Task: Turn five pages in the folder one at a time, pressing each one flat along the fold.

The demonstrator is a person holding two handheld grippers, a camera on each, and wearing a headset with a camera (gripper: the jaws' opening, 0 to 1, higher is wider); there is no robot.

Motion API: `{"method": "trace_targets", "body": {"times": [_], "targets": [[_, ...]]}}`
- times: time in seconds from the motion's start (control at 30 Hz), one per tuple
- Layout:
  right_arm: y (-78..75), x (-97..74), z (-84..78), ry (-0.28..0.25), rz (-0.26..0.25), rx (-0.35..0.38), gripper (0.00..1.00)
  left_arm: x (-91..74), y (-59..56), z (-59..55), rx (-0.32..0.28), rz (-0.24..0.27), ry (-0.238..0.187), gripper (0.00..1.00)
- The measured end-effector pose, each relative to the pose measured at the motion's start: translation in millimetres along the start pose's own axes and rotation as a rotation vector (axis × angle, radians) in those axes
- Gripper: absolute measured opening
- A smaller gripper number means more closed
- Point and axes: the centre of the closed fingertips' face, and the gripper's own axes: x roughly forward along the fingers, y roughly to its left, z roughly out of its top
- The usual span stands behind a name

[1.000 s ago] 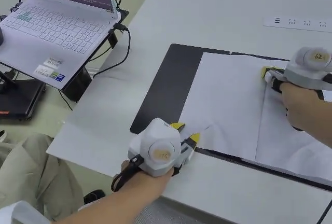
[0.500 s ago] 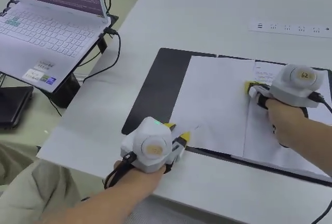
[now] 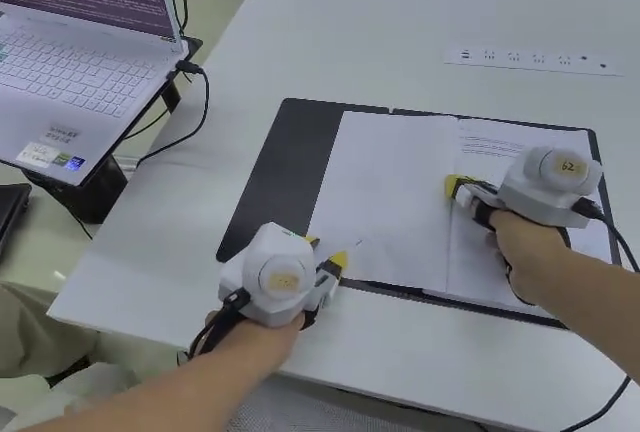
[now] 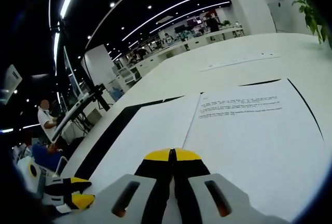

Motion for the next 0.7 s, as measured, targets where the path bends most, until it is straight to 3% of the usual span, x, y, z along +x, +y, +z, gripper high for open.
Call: {"method": "trace_targets", "body": {"times": [0.53, 0.7], "targets": [[21.8, -30.4, -30.7, 0.036, 0.035, 0.002, 0.00, -0.6, 0.9, -1.4, -0.001, 0.001, -0.005, 0.22], [20.7, -35.8, -38.8, 0.053, 0.044, 0.000, 0.00, -2.4, 0.6, -0.9, -0.002, 0.001, -0.004, 0.22]]}}
